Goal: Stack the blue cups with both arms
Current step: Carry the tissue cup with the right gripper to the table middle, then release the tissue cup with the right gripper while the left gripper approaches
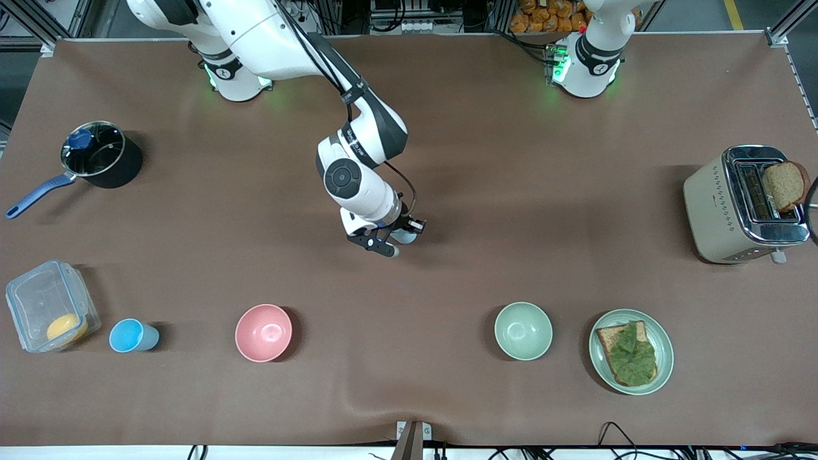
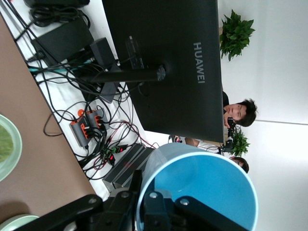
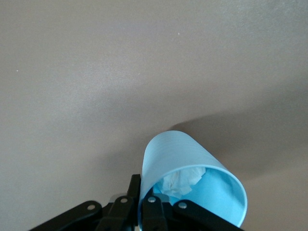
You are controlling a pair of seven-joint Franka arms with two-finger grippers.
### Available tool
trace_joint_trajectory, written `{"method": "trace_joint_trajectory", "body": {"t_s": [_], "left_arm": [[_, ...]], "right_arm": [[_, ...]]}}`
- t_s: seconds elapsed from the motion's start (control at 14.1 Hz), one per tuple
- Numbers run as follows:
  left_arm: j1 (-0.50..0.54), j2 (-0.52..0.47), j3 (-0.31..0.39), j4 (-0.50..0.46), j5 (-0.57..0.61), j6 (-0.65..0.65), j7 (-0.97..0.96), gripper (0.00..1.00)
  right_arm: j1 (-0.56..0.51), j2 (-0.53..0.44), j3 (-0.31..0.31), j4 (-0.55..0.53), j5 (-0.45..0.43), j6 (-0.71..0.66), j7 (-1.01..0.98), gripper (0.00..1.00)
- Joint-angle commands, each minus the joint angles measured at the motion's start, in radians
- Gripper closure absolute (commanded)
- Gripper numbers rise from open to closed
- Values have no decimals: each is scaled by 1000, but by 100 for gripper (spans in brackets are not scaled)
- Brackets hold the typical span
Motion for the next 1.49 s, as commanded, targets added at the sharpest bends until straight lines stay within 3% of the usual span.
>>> {"method": "trace_joint_trajectory", "body": {"t_s": [0.0, 0.07, 0.14, 0.5, 0.78, 1.14, 1.42], "left_arm": [[-40, -2, 3, 16, 15, 15, -39, 100], [-55, -9, 3, 9, 51, 16, -80, 100], [-60, -19, 2, 3, 102, 16, -117, 100], [-139, -103, -9, -98, 278, -38, -245, 100], [-143, -158, -47, -110, 370, -307, -243, 100], [-146, -191, -168, -118, 469, -483, -297, 100], [-201, -184, -276, -187, 598, -487, -415, 100]], "right_arm": [[8, 13, -13, 30, -55, -5, 9, 68], [13, 13, -12, 31, -47, -5, 14, 5], [17, 11, -12, 31, -49, -3, 15, 0], [16, -13, -12, 56, -43, -55, 14, 0], [-50, -122, -19, 100, -62, -335, -12, 0], [-237, -305, -27, 99, -101, -688, -317, 0], [-381, -452, -27, 90, -250, -877, -617, 0]]}}
